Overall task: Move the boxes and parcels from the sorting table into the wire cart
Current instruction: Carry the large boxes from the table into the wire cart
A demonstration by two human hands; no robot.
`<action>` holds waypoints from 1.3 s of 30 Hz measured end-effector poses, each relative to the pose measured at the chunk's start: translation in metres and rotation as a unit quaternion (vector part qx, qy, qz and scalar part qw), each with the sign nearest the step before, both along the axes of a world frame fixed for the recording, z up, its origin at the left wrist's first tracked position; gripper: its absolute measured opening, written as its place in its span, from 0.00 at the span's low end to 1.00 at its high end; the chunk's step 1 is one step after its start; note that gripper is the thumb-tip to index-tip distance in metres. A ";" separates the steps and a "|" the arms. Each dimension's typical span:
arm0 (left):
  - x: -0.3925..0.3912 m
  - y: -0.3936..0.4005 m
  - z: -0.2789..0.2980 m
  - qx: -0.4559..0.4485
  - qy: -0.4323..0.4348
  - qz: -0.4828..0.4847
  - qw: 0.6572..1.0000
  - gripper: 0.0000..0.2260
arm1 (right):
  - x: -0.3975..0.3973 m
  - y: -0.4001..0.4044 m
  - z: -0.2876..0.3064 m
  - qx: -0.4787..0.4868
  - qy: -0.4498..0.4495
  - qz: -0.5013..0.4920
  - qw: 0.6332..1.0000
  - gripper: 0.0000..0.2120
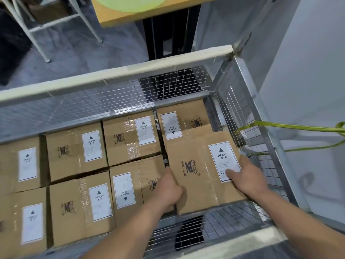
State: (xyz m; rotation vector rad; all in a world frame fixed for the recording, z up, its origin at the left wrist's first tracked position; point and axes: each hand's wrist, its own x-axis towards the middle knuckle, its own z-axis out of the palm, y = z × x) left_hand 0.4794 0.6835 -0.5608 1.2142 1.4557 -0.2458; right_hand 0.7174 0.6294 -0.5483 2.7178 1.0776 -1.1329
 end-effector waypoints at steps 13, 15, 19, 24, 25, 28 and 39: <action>-0.001 0.025 -0.026 0.008 -0.004 0.023 1.000 0.29 | 0.000 0.034 -0.027 0.007 0.018 -0.007 1.000 0.27; -0.001 0.026 -0.029 0.008 0.002 0.022 1.000 0.29 | 0.001 0.036 -0.030 0.007 0.018 -0.015 1.000 0.31; -0.002 0.015 -0.038 -0.012 0.005 0.022 1.000 0.27 | 0.001 0.033 -0.040 -0.023 0.026 -0.037 0.999 0.32; -0.005 0.004 -0.068 -0.064 0.021 0.022 0.998 0.25 | -0.001 0.026 -0.073 -0.087 0.072 -0.064 0.991 0.31; -0.006 0.004 -0.074 -0.073 0.026 0.021 0.997 0.24 | -0.002 0.025 -0.081 -0.104 0.084 -0.071 0.988 0.31; -0.007 0.001 -0.093 -0.104 0.032 0.019 0.994 0.24 | -0.002 0.025 -0.102 -0.139 0.103 -0.080 0.982 0.33; 0.003 -0.006 -0.108 -0.127 0.019 -0.005 0.992 0.32 | -0.015 0.032 -0.110 -0.192 0.196 -0.030 0.961 0.34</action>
